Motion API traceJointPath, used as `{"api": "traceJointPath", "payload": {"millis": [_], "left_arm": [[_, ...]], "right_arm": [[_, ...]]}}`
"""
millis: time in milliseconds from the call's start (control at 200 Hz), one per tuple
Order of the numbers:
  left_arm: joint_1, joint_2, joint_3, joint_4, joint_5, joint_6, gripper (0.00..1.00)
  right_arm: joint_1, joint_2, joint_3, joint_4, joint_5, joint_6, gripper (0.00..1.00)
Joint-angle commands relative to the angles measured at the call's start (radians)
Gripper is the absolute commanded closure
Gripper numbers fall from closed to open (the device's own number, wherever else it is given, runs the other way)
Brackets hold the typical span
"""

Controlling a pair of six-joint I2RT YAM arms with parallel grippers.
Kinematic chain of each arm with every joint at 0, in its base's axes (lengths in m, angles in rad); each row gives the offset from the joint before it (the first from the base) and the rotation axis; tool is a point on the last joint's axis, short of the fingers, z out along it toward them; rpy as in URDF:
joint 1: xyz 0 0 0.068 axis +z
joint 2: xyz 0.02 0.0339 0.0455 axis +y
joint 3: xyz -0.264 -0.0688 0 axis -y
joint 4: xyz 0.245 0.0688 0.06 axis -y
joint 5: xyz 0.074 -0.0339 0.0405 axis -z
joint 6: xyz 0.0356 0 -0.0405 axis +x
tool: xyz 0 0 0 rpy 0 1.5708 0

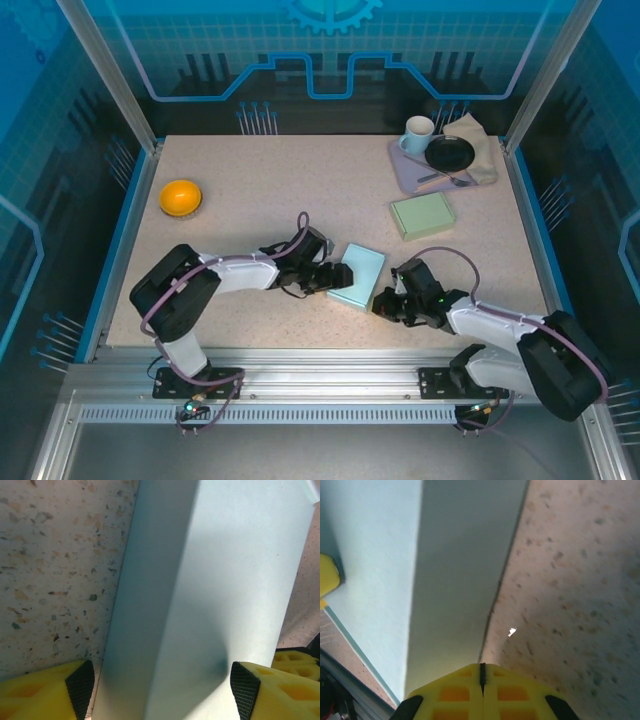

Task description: Fold the paper box

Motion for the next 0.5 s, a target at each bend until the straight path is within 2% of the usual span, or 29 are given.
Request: {"api": "traceJointPath", "payload": {"millis": [0,280,490], "left_arm": [[-0.026,-0.028,-0.028,0.027,-0.026,-0.043,0.24],[-0.089,-0.048,-0.08,0.1,-0.092,-0.182,0.24],[-0.125,-0.06,-0.1,0.13,-0.144,-0.271,0.25]], "right_arm": [[0.02,0.04,0.008,0.12,0.001,0.025,0.95],[0.096,0.073,-0.022,0.363,-0.018,0.221,0.97],[0.159,0.0,-0.022,0.407,0.08,0.36,0.98]]}}
